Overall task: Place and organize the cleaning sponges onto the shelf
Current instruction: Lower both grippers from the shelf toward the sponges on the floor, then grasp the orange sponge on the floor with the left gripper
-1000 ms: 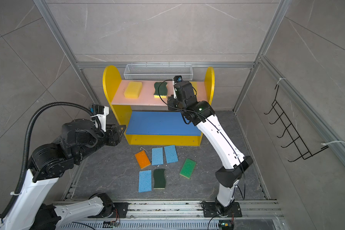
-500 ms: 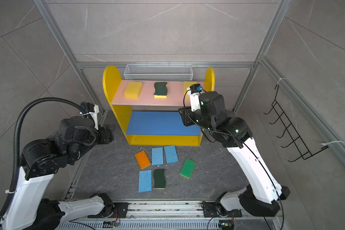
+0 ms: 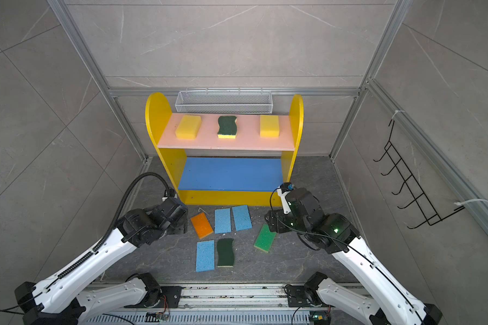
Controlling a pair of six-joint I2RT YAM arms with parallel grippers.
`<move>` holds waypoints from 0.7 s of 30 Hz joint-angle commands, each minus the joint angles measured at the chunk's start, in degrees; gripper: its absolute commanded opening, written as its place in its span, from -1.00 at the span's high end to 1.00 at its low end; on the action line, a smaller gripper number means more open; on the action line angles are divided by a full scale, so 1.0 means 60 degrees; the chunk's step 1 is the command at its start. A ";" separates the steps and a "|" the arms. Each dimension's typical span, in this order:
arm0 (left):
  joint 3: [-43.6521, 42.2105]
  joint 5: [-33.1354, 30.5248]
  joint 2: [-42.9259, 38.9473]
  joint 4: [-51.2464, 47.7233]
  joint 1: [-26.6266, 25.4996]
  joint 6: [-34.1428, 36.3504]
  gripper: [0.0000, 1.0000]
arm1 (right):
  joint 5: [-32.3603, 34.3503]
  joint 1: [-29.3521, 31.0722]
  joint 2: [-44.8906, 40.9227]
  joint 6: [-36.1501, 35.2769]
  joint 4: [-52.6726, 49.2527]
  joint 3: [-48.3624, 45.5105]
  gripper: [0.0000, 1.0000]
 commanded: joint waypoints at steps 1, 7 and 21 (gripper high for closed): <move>-0.1185 0.0430 -0.0708 0.1559 -0.0088 -0.1324 -0.46 | -0.0063 0.0046 -0.0602 0.1224 0.0016 -0.1140 -0.55; -0.3043 0.0479 -0.0720 0.3429 -0.0439 -0.1658 -0.53 | 0.0018 0.0044 -0.1770 0.2247 0.0613 -0.3398 -0.57; -0.2334 0.0847 0.3202 0.5526 -0.0478 -0.1707 -0.63 | 0.0070 0.0039 -0.1366 0.2944 0.1575 -0.4987 -0.58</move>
